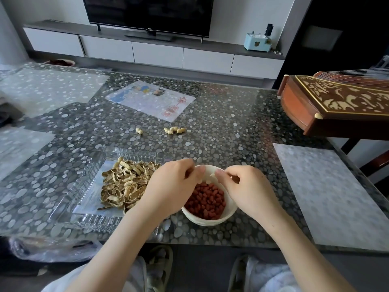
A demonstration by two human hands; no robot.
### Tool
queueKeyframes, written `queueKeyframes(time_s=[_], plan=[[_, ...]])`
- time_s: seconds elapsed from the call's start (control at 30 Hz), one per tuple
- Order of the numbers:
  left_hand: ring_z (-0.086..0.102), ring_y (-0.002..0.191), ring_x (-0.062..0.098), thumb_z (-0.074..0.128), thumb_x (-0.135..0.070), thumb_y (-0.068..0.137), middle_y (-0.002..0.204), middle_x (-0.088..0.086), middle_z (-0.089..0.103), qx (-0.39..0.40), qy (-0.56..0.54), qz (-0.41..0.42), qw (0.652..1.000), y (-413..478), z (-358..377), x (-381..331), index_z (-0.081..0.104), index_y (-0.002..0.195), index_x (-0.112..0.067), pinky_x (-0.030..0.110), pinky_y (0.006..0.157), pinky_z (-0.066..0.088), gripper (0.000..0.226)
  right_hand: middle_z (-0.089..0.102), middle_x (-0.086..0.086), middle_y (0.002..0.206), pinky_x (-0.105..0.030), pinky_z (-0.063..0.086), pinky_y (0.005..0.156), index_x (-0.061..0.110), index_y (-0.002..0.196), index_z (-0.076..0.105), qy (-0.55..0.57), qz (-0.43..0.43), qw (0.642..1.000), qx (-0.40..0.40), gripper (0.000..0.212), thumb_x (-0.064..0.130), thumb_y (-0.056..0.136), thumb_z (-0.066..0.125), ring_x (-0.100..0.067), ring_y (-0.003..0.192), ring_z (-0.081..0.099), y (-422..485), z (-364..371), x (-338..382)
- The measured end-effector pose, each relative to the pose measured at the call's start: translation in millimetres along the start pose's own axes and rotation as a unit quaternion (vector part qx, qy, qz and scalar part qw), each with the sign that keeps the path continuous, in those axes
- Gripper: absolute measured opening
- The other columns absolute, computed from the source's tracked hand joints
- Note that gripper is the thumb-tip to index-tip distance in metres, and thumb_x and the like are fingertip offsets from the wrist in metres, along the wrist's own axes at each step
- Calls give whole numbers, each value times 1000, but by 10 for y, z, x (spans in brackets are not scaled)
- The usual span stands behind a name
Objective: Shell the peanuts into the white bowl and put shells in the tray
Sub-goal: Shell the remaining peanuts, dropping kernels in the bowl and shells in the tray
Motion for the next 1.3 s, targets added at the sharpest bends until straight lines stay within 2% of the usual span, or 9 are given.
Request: queueKeyframes(time_s=[0.13, 0.27, 0.4, 0.53, 0.73, 0.87, 0.97, 1.1, 1.3], plan=[[40, 49, 9, 45, -33, 96, 59, -7, 52, -19, -40, -34, 998, 8, -100, 120, 51, 63, -15, 26, 49, 29, 38, 55, 0, 50, -23, 32, 46, 7, 73, 70, 70, 22, 997, -24, 46, 43, 92, 49, -11, 46, 46, 41, -13, -47], [36, 47, 14, 45, -22, 94, 59, 3, 52, -65, -67, -122, 988, 23, -370, 492, 60, 76, -4, 26, 48, 29, 29, 69, 13, 67, -10, 45, 62, 23, 76, 74, 234, 37, 972, 3, 26, 35, 91, 58, 2, 68, 62, 76, 54, 69], [40, 47, 18, 47, -21, 91, 59, 4, 55, -100, 0, -207, 973, -5, -666, 923, 62, 79, -4, 26, 48, 30, 26, 71, 8, 76, -18, 48, 66, 22, 85, 76, 253, -17, 967, 29, 15, 35, 85, 67, -2, 70, 61, 154, 197, 415], [45, 50, 18, 46, -20, 94, 64, 6, 58, -65, 44, -239, 968, -16, -722, 1156, 59, 80, -4, 24, 48, 33, 26, 65, 0, 64, -37, 42, 57, 24, 90, 76, 207, -76, 974, 47, 14, 36, 86, 68, -16, 57, 52, 293, 418, 733], [56, 66, 21, 42, -22, 97, 81, 6, 62, -59, 91, -236, 966, -6, -768, 1324, 60, 94, -5, 31, 59, 43, 25, 63, 14, 73, -12, 35, 50, 34, 110, 70, 82, -123, 981, 128, 23, 37, 90, 62, -1, 57, 49, 459, 764, 1086], [54, 68, 17, 40, -25, 98, 86, 3, 60, -113, 72, -240, 962, -6, -879, 1385, 56, 99, -12, 30, 59, 40, 21, 73, 3, 86, -20, 43, 50, 29, 115, 68, 68, -92, 985, 127, 24, 25, 94, 57, -12, 52, 52, 769, 800, 988], [50, 65, 16, 41, -22, 97, 83, 4, 60, -155, 45, -240, 957, 9, -956, 1370, 56, 97, -13, 29, 54, 33, 18, 70, -4, 110, -25, 44, 67, 17, 118, 66, -23, -18, 998, 54, 28, 14, 96, 49, -22, 84, 65, 1282, 801, 660], [46, 60, 10, 42, -22, 97, 74, -1, 56, -189, 21, -230, 955, 52, -1026, 1345, 53, 92, -14, 25, 50, 31, 15, 46, -12, 142, -35, 44, 91, 16, 140, 45, -170, 87, 975, 112, 43, 10, 98, 45, -31, 124, 48, 1897, 1074, 185], [45, 57, 9, 43, -22, 97, 68, -6, 51, -209, 5, -221, 953, 102, -1054, 1307, 54, 90, -15, 26, 49, 31, 15, 53, -10, 133, -34, 44, 88, 17, 131, 53, -231, 89, 959, 136, 35, 18, 96, 52, -30, 118, 52, 2222, 1311, -15]])
Point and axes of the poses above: each hand's wrist, its own y-axis towards the middle knuckle, its own z-axis out of the palm, x = y × z, the point moved 7 cm from there along y, towards the middle knuckle
